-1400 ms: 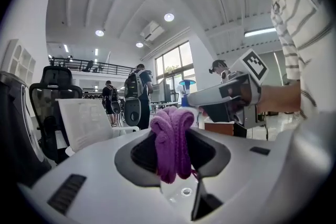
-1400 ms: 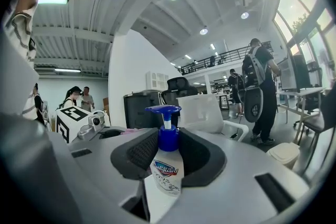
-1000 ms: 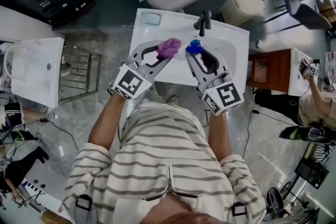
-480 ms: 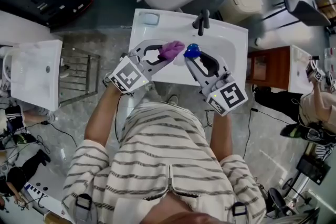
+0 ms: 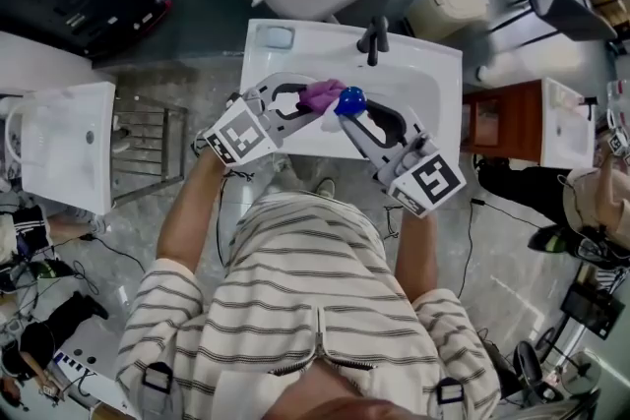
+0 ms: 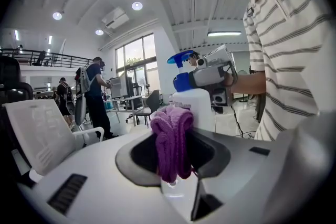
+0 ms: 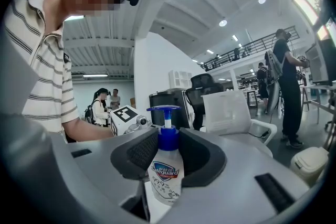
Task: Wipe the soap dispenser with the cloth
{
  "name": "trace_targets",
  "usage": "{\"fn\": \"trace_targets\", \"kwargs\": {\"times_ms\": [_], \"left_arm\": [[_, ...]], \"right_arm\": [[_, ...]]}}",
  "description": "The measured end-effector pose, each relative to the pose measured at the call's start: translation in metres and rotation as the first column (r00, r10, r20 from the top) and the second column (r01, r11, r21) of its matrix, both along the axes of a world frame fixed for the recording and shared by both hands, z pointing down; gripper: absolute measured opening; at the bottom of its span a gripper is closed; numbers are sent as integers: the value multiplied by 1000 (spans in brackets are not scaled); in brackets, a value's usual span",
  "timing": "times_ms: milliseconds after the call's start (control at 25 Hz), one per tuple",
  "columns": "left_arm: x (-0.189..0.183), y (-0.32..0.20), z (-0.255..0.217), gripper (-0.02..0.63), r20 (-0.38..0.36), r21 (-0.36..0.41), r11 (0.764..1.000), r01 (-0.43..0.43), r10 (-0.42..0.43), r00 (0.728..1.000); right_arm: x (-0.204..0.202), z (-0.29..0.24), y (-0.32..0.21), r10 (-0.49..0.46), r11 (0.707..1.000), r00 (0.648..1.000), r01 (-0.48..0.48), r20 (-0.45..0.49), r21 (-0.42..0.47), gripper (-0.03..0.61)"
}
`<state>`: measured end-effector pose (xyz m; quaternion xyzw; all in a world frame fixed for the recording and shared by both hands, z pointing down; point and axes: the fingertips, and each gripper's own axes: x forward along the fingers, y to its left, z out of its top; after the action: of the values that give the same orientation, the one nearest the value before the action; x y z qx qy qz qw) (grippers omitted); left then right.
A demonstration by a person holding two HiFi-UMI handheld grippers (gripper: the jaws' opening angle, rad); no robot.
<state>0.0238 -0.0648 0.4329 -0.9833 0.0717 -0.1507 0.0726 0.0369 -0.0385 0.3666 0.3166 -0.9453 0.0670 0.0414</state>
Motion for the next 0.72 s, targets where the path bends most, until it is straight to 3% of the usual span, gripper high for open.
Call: {"fn": "trace_targets", "kwargs": {"times_ms": [720], "left_arm": [[-5,9,26,126,50,-52,999,2,1,999]], "right_arm": [[-2,-9,2,13,1000,999,-13,40,3,135]]}}
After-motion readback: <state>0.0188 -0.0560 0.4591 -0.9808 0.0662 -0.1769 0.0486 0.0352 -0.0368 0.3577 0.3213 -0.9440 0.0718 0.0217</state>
